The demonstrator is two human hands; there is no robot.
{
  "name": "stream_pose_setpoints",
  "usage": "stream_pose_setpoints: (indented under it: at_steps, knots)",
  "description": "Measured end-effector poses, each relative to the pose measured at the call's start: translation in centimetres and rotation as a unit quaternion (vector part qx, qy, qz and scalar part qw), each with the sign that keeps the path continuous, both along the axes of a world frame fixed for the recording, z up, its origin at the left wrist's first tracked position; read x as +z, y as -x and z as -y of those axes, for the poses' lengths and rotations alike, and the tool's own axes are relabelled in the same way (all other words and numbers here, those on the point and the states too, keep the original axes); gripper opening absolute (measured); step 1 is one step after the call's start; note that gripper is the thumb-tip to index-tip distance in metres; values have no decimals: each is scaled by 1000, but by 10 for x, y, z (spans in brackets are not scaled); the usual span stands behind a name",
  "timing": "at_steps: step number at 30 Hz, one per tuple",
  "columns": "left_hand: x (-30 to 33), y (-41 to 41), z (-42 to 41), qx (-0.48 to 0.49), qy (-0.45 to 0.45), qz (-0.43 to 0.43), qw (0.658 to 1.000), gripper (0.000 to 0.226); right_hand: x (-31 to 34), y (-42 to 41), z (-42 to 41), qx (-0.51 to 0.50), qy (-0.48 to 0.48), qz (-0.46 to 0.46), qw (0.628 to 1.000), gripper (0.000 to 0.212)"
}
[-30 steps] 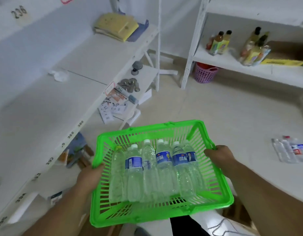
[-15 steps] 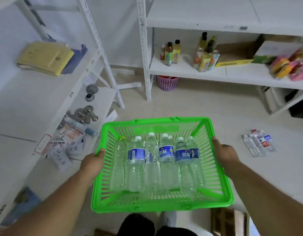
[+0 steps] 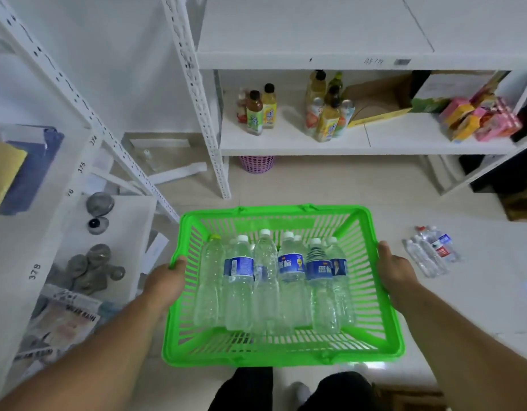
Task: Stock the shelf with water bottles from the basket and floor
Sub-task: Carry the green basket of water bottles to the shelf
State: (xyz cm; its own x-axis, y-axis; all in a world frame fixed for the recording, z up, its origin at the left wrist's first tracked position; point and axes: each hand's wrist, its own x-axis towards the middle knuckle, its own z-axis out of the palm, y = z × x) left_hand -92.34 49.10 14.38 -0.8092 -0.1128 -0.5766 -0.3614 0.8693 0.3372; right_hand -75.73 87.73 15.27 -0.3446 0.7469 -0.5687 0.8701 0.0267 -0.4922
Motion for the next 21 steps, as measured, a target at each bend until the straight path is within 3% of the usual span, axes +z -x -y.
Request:
stream_pose_setpoints:
  at_steps: [12, 21]
  knots:
    - [-47, 146, -94, -6, 30, 29, 999, 65, -63, 138, -88, -51, 55, 16, 997, 68]
    - [-165, 221, -146, 35, 45, 42, 997, 69, -185, 231, -146, -58, 72, 46, 995, 68]
